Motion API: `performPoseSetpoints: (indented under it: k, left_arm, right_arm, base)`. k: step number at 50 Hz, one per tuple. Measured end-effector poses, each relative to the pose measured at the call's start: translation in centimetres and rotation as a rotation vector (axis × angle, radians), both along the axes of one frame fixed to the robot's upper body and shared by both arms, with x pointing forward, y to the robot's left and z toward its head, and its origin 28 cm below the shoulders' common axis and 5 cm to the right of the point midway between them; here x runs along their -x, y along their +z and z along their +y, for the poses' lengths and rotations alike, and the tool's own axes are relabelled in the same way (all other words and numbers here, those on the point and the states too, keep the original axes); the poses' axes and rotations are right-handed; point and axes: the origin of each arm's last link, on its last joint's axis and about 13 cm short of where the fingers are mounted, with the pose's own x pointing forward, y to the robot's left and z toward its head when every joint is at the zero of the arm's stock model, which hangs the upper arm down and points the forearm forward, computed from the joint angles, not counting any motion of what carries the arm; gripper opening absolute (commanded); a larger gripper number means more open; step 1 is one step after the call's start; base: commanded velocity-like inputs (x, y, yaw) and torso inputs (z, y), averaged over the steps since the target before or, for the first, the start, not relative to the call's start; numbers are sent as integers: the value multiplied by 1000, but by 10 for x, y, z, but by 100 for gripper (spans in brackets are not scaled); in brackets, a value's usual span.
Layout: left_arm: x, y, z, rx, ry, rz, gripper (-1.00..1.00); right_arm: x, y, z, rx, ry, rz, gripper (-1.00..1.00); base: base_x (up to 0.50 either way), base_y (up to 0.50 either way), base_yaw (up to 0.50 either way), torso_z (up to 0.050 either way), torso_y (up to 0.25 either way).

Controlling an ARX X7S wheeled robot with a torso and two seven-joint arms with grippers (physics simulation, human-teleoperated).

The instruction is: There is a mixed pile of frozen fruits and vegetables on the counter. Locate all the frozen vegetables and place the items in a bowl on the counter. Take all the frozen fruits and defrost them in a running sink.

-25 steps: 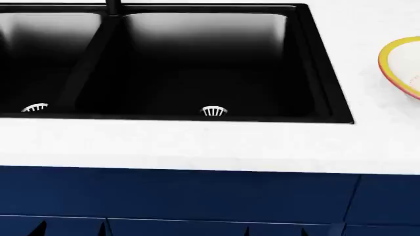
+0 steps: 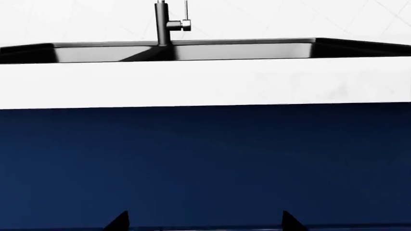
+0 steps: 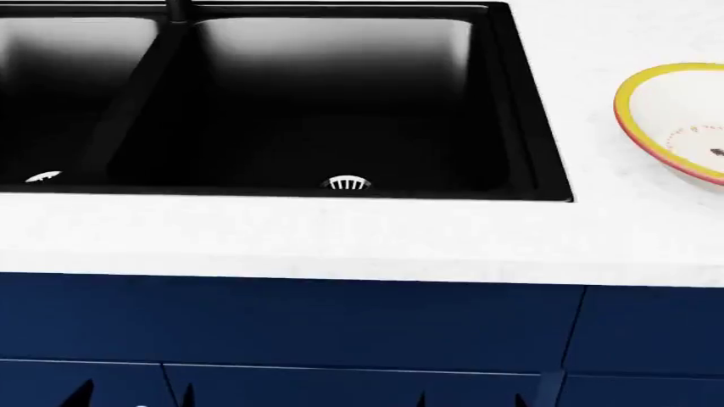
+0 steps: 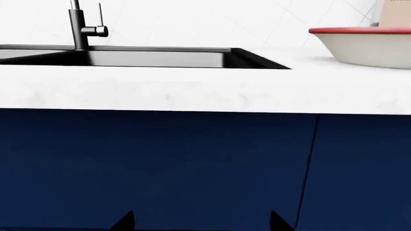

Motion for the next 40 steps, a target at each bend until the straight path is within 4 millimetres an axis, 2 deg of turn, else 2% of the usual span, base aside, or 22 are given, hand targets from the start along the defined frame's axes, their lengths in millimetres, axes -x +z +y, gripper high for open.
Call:
performPoseSetpoints:
  k: [3,40]
  left_arm:
    - [-1,0,-1,0,-1,3,100]
    - [-3,1,-5,5,3,22,100]
  right_arm:
    - [0,0,0,2,1,-3,100]
    - [1,0,1,11,4,-9,100]
  base:
    - [0,0,0,0,0]
    - [0,-500,0,0,0]
